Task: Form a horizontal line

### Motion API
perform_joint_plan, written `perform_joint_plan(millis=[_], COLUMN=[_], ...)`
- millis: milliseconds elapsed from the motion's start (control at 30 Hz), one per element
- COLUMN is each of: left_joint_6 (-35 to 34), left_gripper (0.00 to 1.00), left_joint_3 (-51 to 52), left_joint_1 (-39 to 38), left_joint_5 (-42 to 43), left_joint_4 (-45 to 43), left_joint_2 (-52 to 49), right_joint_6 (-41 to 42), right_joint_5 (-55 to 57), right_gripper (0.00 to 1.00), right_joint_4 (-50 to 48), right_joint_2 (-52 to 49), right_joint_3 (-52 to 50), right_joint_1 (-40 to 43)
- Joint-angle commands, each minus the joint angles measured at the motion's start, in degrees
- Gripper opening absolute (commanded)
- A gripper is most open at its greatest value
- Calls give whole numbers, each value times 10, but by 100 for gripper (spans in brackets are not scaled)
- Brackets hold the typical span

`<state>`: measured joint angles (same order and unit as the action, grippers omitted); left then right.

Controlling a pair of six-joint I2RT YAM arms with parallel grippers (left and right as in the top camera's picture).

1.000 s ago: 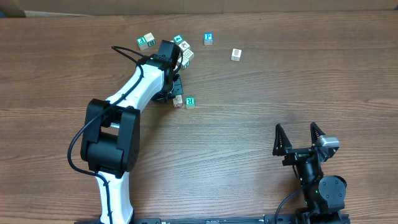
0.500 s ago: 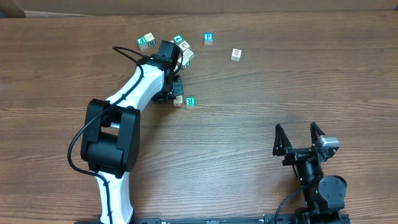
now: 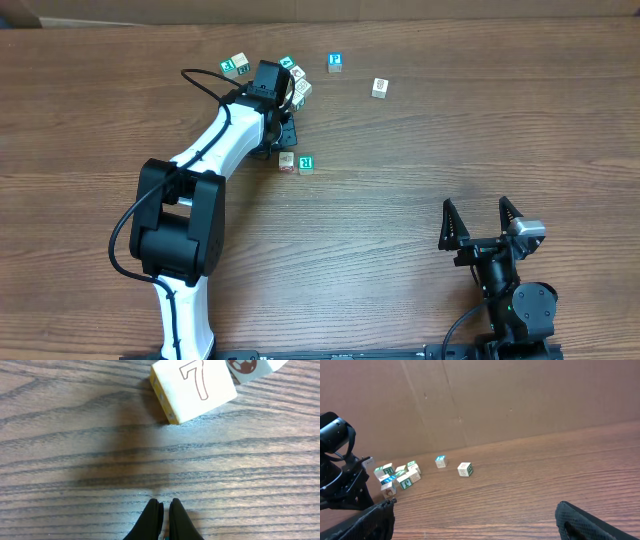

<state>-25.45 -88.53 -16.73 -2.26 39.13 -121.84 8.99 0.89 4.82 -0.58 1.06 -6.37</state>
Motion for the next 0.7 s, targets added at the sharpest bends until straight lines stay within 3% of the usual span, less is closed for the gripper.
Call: perform_joint_plan(millis=[0,667], left_joint_6=[9,11], left_gripper=[4,4], left_joint_3=[5,5], left_joint_1=[4,4], left_joint_5=[10,50], left_joint_4=[0,39], left_joint_2=[12,12], right_joint_6=[-1,-1], right_joint_5=[5,5], right_gripper=[100,100], right_joint_4=[-2,-2], right_joint_2=[4,4], right_joint_3=[-6,-6], right_joint_1=[4,4])
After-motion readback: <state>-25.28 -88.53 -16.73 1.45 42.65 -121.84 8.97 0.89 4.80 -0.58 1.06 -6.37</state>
